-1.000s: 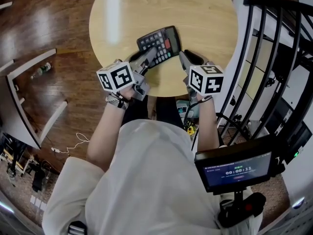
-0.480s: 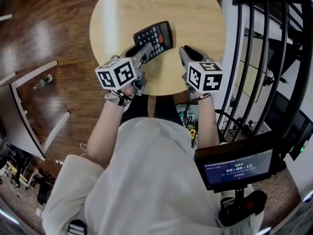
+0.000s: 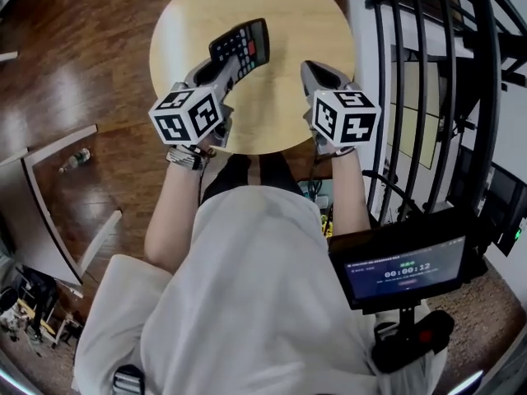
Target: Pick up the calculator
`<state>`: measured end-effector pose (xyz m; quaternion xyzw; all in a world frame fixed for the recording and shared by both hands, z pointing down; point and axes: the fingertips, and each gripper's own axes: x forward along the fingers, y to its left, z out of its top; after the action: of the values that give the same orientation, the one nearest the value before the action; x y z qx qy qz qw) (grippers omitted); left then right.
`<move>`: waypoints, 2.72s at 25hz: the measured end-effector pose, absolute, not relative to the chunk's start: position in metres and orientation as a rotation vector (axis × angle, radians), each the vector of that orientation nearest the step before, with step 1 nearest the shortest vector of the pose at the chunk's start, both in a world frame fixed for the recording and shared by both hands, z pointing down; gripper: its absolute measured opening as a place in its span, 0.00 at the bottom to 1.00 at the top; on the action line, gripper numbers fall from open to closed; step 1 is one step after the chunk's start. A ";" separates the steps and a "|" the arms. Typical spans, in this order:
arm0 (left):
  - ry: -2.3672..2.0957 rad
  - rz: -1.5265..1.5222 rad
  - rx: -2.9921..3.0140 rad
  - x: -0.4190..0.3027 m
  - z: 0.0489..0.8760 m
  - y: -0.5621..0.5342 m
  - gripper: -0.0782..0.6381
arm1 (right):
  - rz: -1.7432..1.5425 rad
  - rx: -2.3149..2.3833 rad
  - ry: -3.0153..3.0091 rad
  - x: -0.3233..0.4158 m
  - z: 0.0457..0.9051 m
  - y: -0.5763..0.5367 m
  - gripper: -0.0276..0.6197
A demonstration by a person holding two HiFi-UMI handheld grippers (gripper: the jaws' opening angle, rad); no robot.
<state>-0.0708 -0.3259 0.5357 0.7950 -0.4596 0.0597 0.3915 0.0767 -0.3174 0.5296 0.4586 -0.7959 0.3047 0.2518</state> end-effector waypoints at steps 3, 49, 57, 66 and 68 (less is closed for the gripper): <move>-1.204 0.168 2.091 -0.070 0.514 -0.331 0.21 | 0.787 1.273 -2.199 0.079 0.510 -0.320 0.05; -1.593 -0.170 2.831 -0.084 0.262 -0.272 0.21 | -0.201 1.477 -2.546 0.057 0.274 -0.264 0.05; -1.612 -0.105 2.831 -0.095 0.283 -0.264 0.21 | -0.143 1.541 -2.524 0.057 0.282 -0.259 0.05; -1.652 -0.095 2.807 -0.102 0.288 -0.261 0.21 | -0.141 1.574 -2.521 0.067 0.280 -0.264 0.05; -1.647 -0.096 2.816 -0.099 0.287 -0.254 0.21 | -0.154 1.580 -2.532 0.069 0.276 -0.259 0.05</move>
<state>-0.0987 -0.2542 0.2868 0.8613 -0.5036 -0.0294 -0.0611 0.0689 -0.2588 0.2765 0.5270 -0.8449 -0.0512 0.0765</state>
